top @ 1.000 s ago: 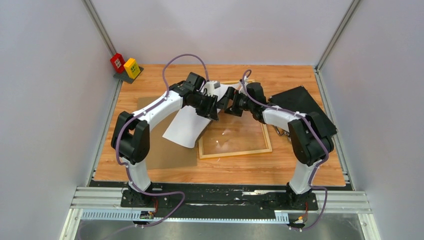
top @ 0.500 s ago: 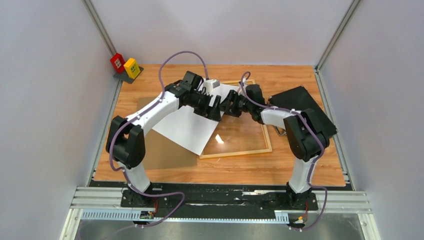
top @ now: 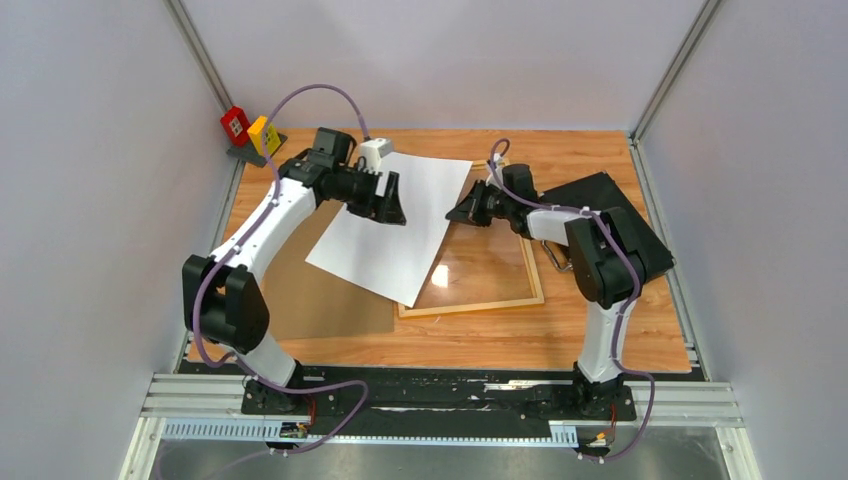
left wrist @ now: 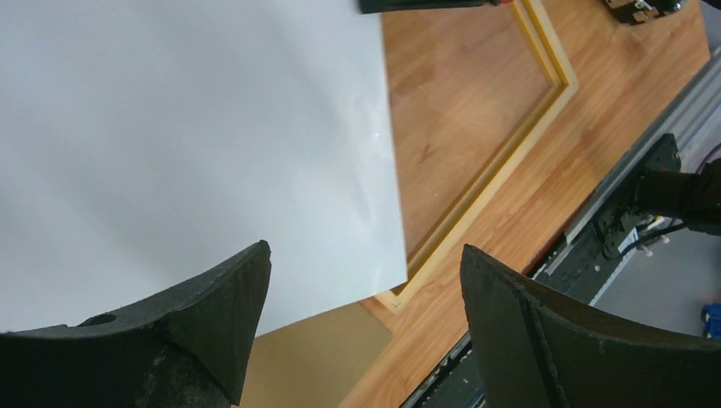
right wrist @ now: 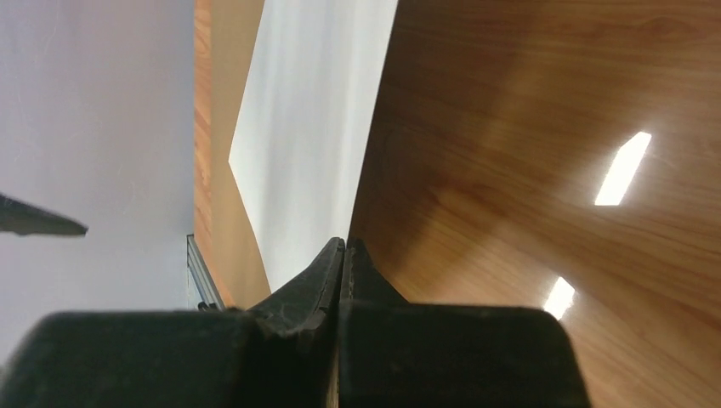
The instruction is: Put the photo into the frame
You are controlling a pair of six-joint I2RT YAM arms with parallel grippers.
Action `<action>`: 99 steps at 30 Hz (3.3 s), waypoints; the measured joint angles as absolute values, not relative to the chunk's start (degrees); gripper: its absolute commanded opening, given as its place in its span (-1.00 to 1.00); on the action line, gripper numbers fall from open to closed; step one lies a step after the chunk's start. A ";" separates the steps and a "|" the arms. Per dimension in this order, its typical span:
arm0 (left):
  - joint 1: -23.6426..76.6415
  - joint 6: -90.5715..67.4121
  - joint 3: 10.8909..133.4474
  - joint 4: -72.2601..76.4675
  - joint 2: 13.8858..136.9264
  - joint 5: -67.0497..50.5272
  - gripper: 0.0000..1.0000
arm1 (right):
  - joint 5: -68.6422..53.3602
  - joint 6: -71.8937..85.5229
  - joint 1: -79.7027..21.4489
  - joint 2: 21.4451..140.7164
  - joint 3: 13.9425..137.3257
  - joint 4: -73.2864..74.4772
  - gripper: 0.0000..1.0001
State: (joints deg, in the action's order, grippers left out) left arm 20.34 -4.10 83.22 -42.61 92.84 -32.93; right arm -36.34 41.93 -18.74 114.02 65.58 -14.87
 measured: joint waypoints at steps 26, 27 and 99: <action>13.89 3.03 75.85 -45.60 83.37 -24.45 0.79 | -43.42 11.97 -0.60 102.13 70.06 26.28 -1.00; 13.89 3.16 75.57 -45.60 82.91 -24.12 0.79 | -42.83 10.63 -0.05 102.17 70.98 27.86 -1.00; 13.89 5.30 73.73 -45.56 81.52 -21.28 0.79 | -47.11 3.49 4.60 113.43 77.08 25.82 -1.00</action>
